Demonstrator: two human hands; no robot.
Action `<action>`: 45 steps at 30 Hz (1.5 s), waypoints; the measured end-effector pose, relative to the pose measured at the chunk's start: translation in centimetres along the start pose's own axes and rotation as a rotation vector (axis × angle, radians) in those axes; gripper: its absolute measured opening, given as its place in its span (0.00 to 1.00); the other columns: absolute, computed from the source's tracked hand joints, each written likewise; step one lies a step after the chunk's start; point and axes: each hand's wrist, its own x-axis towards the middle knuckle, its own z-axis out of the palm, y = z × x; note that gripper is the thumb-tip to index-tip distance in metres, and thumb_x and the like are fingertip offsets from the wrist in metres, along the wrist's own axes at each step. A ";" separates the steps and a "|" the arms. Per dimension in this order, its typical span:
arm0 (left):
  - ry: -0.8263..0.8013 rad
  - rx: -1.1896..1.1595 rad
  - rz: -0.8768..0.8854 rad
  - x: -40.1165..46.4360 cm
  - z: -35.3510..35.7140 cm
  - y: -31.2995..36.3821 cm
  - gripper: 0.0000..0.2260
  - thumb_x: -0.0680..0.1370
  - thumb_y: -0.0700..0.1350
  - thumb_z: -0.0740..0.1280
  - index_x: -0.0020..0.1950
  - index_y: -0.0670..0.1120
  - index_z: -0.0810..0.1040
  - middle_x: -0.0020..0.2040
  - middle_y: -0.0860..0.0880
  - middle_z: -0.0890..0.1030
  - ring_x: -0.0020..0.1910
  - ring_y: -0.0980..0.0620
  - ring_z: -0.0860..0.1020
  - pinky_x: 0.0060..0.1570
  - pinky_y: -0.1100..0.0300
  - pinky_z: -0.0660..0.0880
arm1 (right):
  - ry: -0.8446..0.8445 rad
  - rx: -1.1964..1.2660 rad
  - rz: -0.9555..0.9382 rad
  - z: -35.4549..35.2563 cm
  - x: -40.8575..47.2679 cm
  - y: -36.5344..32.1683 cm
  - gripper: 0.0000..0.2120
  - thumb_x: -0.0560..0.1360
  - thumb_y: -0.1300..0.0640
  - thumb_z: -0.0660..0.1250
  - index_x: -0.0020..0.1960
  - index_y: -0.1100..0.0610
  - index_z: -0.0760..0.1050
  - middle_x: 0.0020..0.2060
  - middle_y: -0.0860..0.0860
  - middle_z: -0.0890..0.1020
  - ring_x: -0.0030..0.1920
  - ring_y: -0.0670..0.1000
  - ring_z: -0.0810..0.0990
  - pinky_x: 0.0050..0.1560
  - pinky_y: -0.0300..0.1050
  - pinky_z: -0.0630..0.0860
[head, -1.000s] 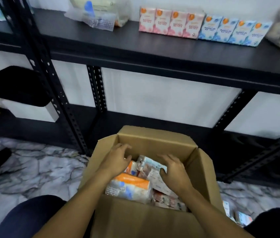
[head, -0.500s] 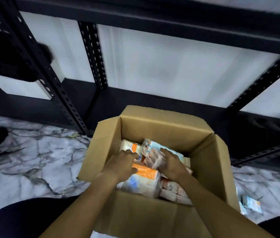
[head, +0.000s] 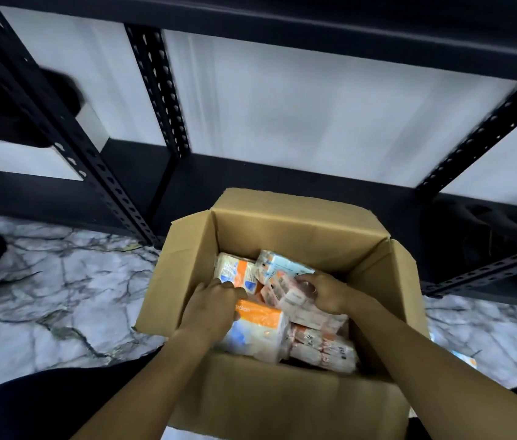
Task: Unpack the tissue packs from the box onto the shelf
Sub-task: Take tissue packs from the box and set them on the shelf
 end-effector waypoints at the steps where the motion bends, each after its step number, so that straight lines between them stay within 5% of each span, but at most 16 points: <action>1: 0.014 0.000 -0.010 0.0 0.0 0.0 0.19 0.78 0.51 0.66 0.69 0.58 0.71 0.65 0.53 0.77 0.65 0.51 0.72 0.63 0.53 0.66 | 0.015 0.022 -0.003 -0.2 0.0 0.0 0.22 0.77 0.70 0.62 0.70 0.63 0.70 0.59 0.56 0.77 0.57 0.47 0.80 0.50 0.28 0.67; 5: 0.032 -0.012 -0.030 0.3 0.1 0.2 0.17 0.77 0.50 0.67 0.66 0.57 0.74 0.62 0.53 0.77 0.63 0.51 0.73 0.62 0.53 0.66 | 0.055 0.055 -0.053 -1.0 -0.5 0.6 0.10 0.76 0.67 0.67 0.55 0.57 0.77 0.57 0.52 0.72 0.55 0.50 0.75 0.53 0.32 0.69; 9: 0.043 -0.051 -0.045 0.5 0.2 0.3 0.14 0.76 0.48 0.68 0.62 0.56 0.76 0.59 0.54 0.79 0.60 0.52 0.74 0.60 0.55 0.67 | 0.015 0.122 -0.076 -1.3 -0.8 1.0 0.15 0.74 0.69 0.66 0.44 0.48 0.71 0.50 0.51 0.79 0.47 0.48 0.76 0.44 0.32 0.70; 13: 0.076 -0.116 -0.054 0.7 0.4 0.2 0.10 0.75 0.47 0.69 0.56 0.55 0.79 0.54 0.54 0.81 0.56 0.53 0.76 0.56 0.57 0.69 | -0.009 0.158 -0.063 -1.2 -0.4 1.2 0.12 0.72 0.69 0.68 0.49 0.56 0.71 0.42 0.48 0.75 0.43 0.48 0.74 0.38 0.29 0.68; 17: 0.096 -0.165 -0.073 0.7 0.2 0.3 0.08 0.76 0.49 0.69 0.55 0.55 0.81 0.52 0.54 0.83 0.52 0.53 0.79 0.51 0.59 0.72 | -0.041 0.183 -0.036 -1.1 -0.7 1.5 0.37 0.66 0.60 0.80 0.70 0.52 0.66 0.60 0.49 0.77 0.58 0.48 0.77 0.58 0.40 0.74; 19: 0.102 -0.180 -0.086 0.7 0.1 0.4 0.07 0.77 0.49 0.68 0.54 0.56 0.81 0.51 0.55 0.83 0.49 0.55 0.80 0.46 0.62 0.70 | -0.031 0.142 -0.036 -0.6 -0.7 1.6 0.42 0.65 0.57 0.80 0.74 0.52 0.65 0.63 0.50 0.78 0.59 0.48 0.78 0.62 0.44 0.74; 24: 0.100 -0.203 -0.120 0.6 0.0 0.5 0.07 0.77 0.49 0.67 0.54 0.57 0.81 0.51 0.54 0.84 0.49 0.52 0.81 0.45 0.61 0.70 | 0.050 0.094 -0.049 0.2 -0.5 1.5 0.31 0.66 0.58 0.80 0.67 0.56 0.74 0.59 0.49 0.77 0.57 0.48 0.77 0.59 0.40 0.73; 28: 0.092 -0.202 -0.128 0.8 0.1 0.4 0.07 0.77 0.50 0.68 0.54 0.57 0.82 0.52 0.54 0.84 0.50 0.53 0.81 0.47 0.61 0.72 | 0.017 0.099 -0.045 0.2 -0.2 1.6 0.25 0.68 0.57 0.79 0.61 0.53 0.72 0.51 0.49 0.77 0.48 0.48 0.76 0.42 0.40 0.71; 36: 0.093 -0.245 -0.163 1.1 0.3 0.1 0.08 0.79 0.47 0.66 0.53 0.56 0.83 0.48 0.55 0.84 0.46 0.55 0.81 0.41 0.64 0.70 | 0.016 0.122 -0.060 -1.4 -0.6 1.3 0.23 0.69 0.57 0.78 0.60 0.51 0.72 0.57 0.50 0.80 0.53 0.49 0.79 0.55 0.44 0.76; 40: 0.126 -0.263 -0.171 1.1 -0.2 0.3 0.07 0.78 0.48 0.67 0.51 0.56 0.84 0.46 0.54 0.85 0.46 0.51 0.81 0.41 0.60 0.72 | 0.016 0.082 -0.156 -3.6 -2.3 0.0 0.39 0.72 0.59 0.73 0.76 0.39 0.58 0.62 0.44 0.77 0.55 0.46 0.78 0.53 0.40 0.74; 42: 0.147 -0.258 -0.167 0.9 -0.6 0.4 0.07 0.78 0.48 0.67 0.50 0.57 0.83 0.45 0.54 0.85 0.45 0.50 0.81 0.41 0.60 0.73 | 0.024 0.039 -0.199 -4.9 -3.6 -1.0 0.47 0.73 0.60 0.71 0.77 0.33 0.47 0.63 0.45 0.77 0.54 0.46 0.79 0.54 0.41 0.76; 45: 0.178 -0.287 -0.155 0.5 -1.4 0.7 0.07 0.77 0.48 0.67 0.50 0.58 0.83 0.45 0.54 0.85 0.45 0.50 0.81 0.42 0.58 0.76 | 0.034 0.033 -0.223 -6.9 -5.7 -2.0 0.51 0.71 0.60 0.74 0.78 0.35 0.43 0.62 0.45 0.77 0.54 0.45 0.80 0.56 0.40 0.77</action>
